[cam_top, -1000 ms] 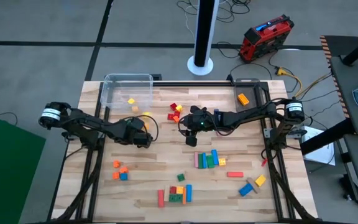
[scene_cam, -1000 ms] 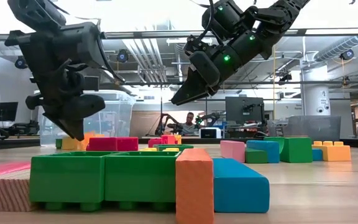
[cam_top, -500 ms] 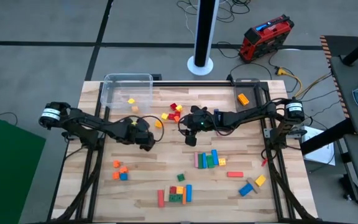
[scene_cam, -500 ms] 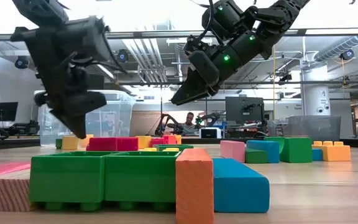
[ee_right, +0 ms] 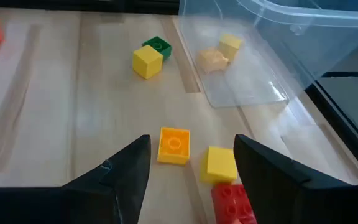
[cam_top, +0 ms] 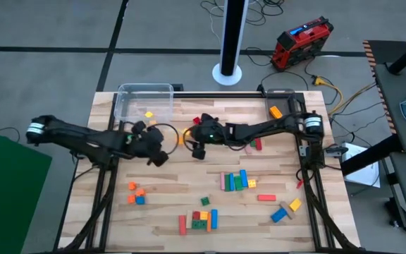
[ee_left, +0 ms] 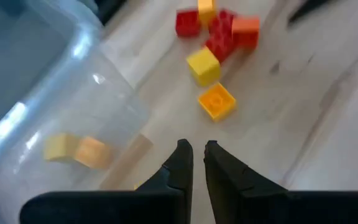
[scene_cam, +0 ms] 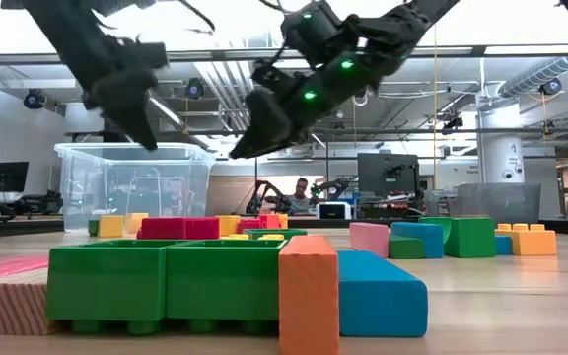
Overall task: Sort blocks by size
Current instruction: Put the yellow square wooden block into the transparent bin, then put the green square game piece into the transparent bin
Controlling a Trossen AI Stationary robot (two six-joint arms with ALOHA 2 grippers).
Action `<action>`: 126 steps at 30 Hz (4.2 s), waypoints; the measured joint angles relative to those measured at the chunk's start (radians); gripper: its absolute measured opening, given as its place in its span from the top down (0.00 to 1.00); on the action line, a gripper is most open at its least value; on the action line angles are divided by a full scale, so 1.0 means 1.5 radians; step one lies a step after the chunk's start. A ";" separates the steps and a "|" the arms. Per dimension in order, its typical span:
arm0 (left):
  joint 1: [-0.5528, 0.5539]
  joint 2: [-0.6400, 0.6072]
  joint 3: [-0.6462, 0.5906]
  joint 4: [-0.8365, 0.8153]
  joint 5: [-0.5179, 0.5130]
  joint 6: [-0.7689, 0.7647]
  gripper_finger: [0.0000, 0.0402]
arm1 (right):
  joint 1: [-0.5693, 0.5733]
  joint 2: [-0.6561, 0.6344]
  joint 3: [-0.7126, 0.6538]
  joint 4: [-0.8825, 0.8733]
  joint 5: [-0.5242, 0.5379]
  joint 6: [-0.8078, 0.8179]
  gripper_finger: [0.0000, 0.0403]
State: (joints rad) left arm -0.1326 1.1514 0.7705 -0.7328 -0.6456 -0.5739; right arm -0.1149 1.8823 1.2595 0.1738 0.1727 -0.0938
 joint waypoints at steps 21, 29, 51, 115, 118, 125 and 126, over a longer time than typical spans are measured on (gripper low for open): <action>-0.013 -0.201 -0.013 0.019 -0.046 0.116 0.95 | -0.077 0.187 0.186 -0.137 -0.051 0.029 0.35; -0.013 -0.202 -0.045 0.027 -0.047 0.116 0.95 | -0.077 0.187 0.186 -0.147 -0.068 0.013 0.42; -0.013 -0.202 -0.053 0.040 -0.047 0.113 0.95 | -0.077 0.225 0.195 -0.135 -0.068 -0.012 0.42; -0.015 -0.320 -0.009 -0.040 0.090 0.038 0.95 | -0.130 0.189 0.581 -0.349 -0.188 -0.077 0.41; -0.016 -0.306 -0.012 -0.048 0.098 0.013 0.95 | -0.117 0.150 0.578 -0.464 -0.186 -0.092 0.42; -0.035 -0.254 -0.013 -0.040 0.106 -0.010 0.95 | -0.041 0.076 0.492 -0.638 -0.186 -0.091 0.46; -0.039 -0.246 -0.013 -0.035 0.106 -0.011 0.95 | -0.025 0.063 0.466 -0.638 -0.185 -0.085 0.47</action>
State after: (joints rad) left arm -0.1916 0.7818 0.7507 -0.7851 -0.4872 -0.5898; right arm -0.1530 1.9775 1.9578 -0.7827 -0.1055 -0.2218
